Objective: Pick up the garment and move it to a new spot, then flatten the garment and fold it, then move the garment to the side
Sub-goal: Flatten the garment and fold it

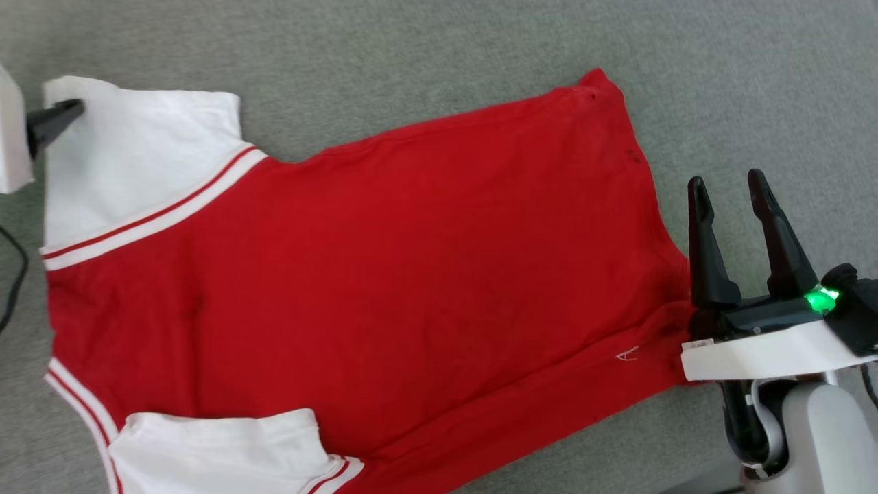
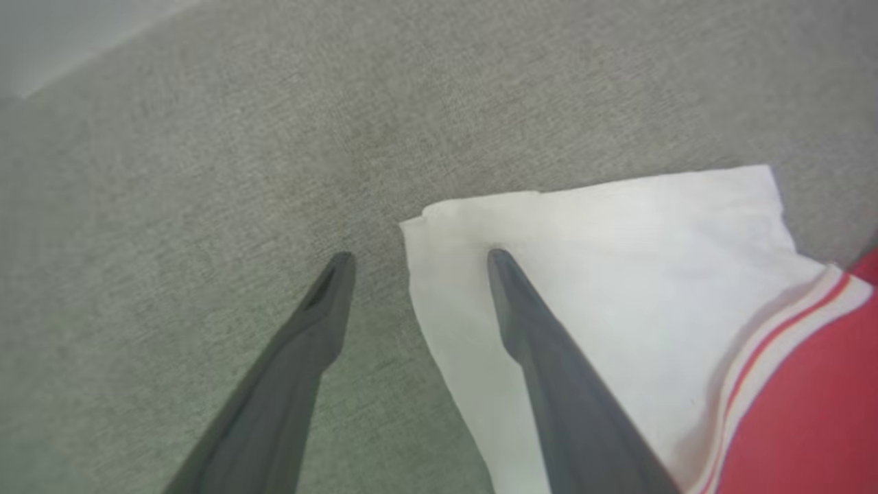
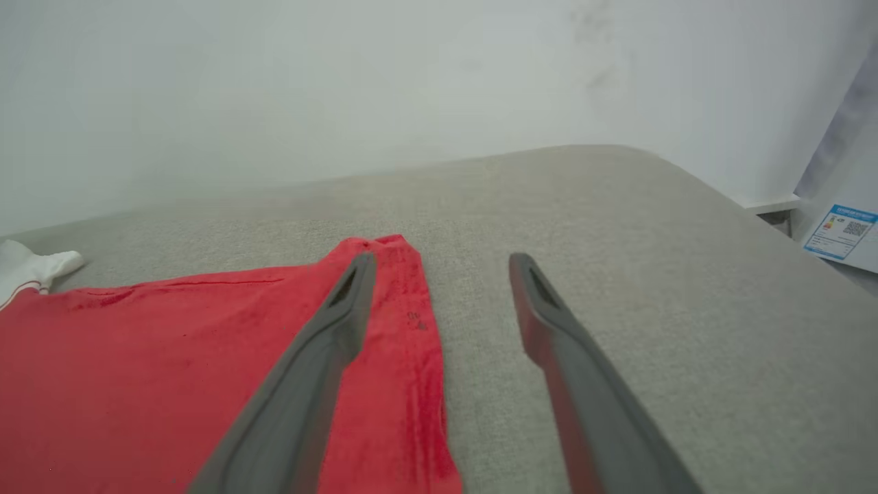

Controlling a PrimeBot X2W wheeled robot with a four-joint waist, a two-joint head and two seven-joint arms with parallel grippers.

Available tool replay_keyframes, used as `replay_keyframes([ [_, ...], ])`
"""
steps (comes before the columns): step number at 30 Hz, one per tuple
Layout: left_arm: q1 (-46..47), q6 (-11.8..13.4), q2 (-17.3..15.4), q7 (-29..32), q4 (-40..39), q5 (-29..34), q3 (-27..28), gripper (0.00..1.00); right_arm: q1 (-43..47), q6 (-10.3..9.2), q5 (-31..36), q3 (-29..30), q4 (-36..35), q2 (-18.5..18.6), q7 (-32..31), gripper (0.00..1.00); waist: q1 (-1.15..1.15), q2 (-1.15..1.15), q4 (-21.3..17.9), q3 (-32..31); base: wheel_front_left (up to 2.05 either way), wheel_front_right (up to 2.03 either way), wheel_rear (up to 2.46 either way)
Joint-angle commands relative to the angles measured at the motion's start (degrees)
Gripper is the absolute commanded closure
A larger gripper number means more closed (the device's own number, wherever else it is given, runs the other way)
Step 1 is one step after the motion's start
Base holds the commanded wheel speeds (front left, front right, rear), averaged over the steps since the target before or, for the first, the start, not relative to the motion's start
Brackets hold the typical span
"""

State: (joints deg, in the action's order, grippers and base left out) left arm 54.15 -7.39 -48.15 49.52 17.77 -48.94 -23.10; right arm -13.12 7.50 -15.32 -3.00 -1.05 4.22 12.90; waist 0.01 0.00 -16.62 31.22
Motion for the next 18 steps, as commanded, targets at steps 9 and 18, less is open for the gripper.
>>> replay_keyframes([
  [9, -0.2, -0.1, -0.7, 7.2, 3.9, -2.7, -5.2, 0.64, -1.5, -0.02, 0.3, -0.9, 3.1, -1.1, 1.7, 0.00, -0.01, 0.00, -1.4, 2.2, 0.00, 0.00, 0.00],
  [18, 0.4, -0.1, 0.7, -2.4, 3.1, -5.8, -6.8, 1.00, -2.4, -0.02, 2.8, 0.3, 3.3, 0.5, 1.4, 0.00, -0.01, 0.00, 1.0, 0.0, 0.00, 0.00, 0.00],
])
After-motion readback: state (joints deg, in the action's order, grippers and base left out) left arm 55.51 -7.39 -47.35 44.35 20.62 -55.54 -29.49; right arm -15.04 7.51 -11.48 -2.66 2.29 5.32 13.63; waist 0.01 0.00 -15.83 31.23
